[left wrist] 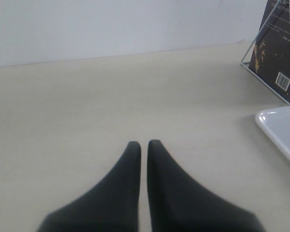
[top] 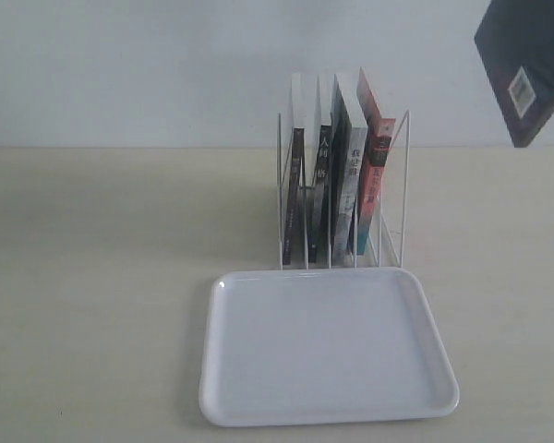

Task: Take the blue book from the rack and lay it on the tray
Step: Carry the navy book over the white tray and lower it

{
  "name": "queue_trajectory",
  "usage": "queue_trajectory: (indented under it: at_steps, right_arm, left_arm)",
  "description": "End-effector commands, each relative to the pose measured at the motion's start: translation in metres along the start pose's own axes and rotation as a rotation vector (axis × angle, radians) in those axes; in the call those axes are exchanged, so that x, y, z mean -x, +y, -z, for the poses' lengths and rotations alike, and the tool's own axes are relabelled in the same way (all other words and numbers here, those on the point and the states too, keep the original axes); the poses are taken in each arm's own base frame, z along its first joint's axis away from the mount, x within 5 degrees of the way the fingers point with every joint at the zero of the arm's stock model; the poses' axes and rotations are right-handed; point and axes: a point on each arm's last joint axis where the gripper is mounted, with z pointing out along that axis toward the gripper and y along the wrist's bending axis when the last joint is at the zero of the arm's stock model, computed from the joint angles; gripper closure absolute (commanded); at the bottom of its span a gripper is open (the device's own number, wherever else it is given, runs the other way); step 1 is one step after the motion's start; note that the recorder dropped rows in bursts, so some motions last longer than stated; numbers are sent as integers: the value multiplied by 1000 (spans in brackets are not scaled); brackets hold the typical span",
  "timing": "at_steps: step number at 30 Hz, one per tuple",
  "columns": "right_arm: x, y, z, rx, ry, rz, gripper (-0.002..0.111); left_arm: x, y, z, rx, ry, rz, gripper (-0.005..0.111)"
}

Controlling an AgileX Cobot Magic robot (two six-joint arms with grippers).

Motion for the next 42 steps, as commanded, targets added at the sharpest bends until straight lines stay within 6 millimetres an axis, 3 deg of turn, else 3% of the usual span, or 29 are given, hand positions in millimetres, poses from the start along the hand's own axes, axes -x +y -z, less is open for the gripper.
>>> queue_trajectory:
  at_steps: [1, 5, 9, 12, 16, 22, 29, 32, 35, 39, 42]
  right_arm:
    - [-33, 0, 20, 7, -12, -35, 108]
    - [-72, 9, 23, 119, 49, -83, 108]
    - [-104, 13, -6, 166, 194, -117, 108]
    - [-108, 17, -22, 207, 153, -154, 108]
    - [-104, 27, -25, 249, 90, -126, 108]
    - [-106, 49, -41, 227, 145, -49, 108]
    - [-120, 114, -63, 59, 144, 97, 108]
    - [-129, 140, -89, -141, 246, 240, 108]
    - [-120, 173, -107, -150, 221, 358, 108]
    - [-108, 198, -118, -125, 214, 427, 108]
    - [-110, 206, -128, -131, 234, 458, 108]
  left_arm:
    - [3, 0, 1, 1, -22, 6, 102]
    - [3, 0, 1, 1, -22, 6, 102]
    - [3, 0, 1, 1, -22, 6, 102]
    - [3, 0, 1, 1, -22, 6, 102]
    - [3, 0, 1, 1, -22, 6, 102]
    - [3, 0, 1, 1, -22, 6, 102]
    - [3, 0, 1, 1, -22, 6, 102]
    - [3, 0, 1, 1, -22, 6, 102]
    - [3, 0, 1, 1, -22, 6, 102]
    - [3, 0, 1, 1, -22, 6, 102]
    - [3, 0, 1, 1, -22, 6, 102]
